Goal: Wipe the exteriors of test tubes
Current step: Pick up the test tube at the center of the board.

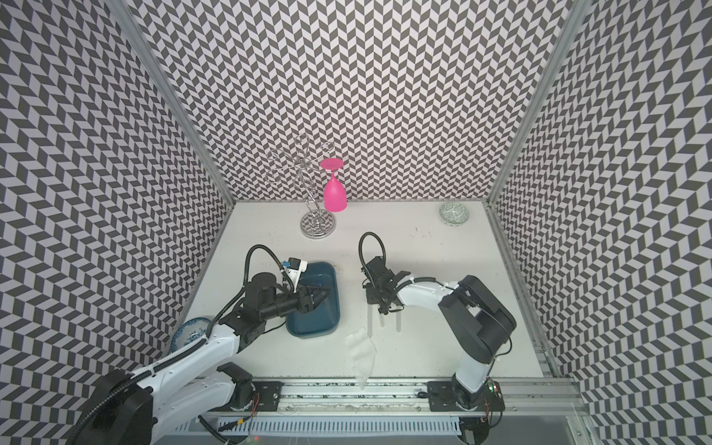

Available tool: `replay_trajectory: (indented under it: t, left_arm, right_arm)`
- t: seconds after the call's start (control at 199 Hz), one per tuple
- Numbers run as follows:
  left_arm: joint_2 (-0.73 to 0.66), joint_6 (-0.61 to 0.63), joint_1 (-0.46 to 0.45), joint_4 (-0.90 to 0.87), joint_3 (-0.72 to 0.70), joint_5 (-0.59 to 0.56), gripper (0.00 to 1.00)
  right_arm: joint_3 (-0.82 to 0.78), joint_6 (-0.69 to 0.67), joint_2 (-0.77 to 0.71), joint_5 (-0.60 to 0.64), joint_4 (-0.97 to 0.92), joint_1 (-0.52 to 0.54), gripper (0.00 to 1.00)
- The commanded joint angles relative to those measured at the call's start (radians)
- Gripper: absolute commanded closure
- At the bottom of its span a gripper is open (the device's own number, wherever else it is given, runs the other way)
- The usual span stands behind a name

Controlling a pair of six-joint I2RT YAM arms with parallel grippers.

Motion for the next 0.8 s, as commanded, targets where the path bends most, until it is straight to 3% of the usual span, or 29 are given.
replay_trajectory:
  t: [0.0,0.397,0.608,0.799]
  left_arm:
    - [-0.007,0.001,-0.018,0.025,0.001,0.014,0.50]
    - [0.127,-0.060,-0.160,0.307,0.026,0.125,0.42]
    - [0.253,-0.183,-0.182,0.526,0.050,0.180,0.41]
    - [0.310,-0.193,-0.198,0.557,0.093,0.183,0.43]
  right_arm:
    - [-0.029,0.043,-0.084,-0.053,0.031,-0.007,0.87]
    - [-0.034,0.116,-0.367,-0.294,0.284,-0.067,0.87]
    - [-0.063,0.199,-0.411,-0.409,0.491,-0.068,0.87]
    - [-0.103,0.238,-0.425,-0.462,0.613,-0.067,0.87]
